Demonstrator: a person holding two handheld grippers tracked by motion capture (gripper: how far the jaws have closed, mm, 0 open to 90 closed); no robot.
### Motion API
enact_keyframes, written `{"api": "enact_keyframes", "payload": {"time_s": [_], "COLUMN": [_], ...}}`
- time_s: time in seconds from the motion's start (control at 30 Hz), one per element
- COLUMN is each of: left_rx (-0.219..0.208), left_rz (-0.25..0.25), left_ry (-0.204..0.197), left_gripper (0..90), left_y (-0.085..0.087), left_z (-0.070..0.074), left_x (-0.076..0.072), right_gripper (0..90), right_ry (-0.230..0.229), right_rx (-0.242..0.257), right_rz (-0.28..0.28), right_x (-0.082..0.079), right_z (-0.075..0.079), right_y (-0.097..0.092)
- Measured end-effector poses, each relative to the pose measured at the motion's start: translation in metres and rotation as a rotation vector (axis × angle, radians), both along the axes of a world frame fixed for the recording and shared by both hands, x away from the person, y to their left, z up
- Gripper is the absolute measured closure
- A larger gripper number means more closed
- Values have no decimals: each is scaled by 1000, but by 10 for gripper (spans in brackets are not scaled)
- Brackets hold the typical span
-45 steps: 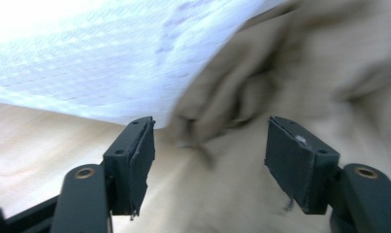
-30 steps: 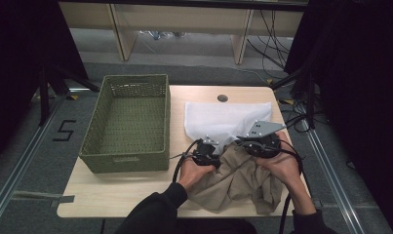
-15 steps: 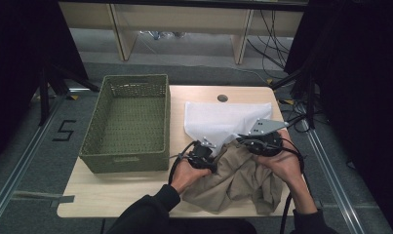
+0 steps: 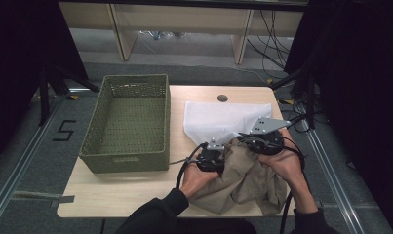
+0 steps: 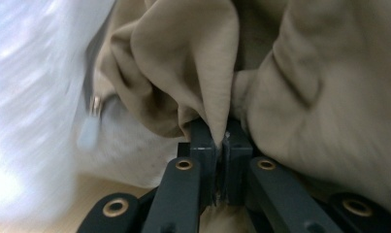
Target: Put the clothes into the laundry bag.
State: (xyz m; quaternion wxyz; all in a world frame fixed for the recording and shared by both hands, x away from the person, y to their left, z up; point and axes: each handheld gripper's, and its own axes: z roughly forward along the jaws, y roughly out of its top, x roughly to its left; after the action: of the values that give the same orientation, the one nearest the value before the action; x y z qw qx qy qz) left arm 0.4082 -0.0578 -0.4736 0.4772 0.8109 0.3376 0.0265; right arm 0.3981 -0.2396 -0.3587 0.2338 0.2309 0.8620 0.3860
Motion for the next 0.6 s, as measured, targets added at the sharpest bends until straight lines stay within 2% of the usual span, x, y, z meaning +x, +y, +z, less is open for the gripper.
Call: {"api": "enact_keyframes", "payload": {"time_s": [0.07,0.1,0.13,0.23,0.27,0.33,0.4,0.43,0.5,0.6], "left_rx": [-32,-22,-37,-9,-57,-63,-59,-43,-51,-51], "left_rz": [27,38,71,132,192,229,237,232,239,225], "left_ry": [-7,-16,-2,-22,-13,-10,-21,-34,-44,-26], "left_gripper": [864,865,865,868,869,869,869,868,867,849], "left_y": [-5,-6,-5,4,5,12,19,23,33,44], "left_z": [2,2,2,2,2,5,9,11,15,14], "left_x": [3,7,11,29,33,40,40,39,36,28], "right_gripper": [898,898,898,898,898,898,898,898,898,898], "right_ry": [-5,-7,-12,-16,-15,-14,-12,-14,-6,-3], "right_rx": [0,1,2,2,8,11,15,17,22,15], "right_rz": [6,0,-2,3,0,8,10,9,11,13], "right_x": [-3,-4,-5,-8,-9,-10,-10,-10,-10,-10], "right_z": [2,4,5,8,8,9,8,8,6,4], "right_y": [2,2,2,-1,-1,-2,-1,-1,0,1]}}
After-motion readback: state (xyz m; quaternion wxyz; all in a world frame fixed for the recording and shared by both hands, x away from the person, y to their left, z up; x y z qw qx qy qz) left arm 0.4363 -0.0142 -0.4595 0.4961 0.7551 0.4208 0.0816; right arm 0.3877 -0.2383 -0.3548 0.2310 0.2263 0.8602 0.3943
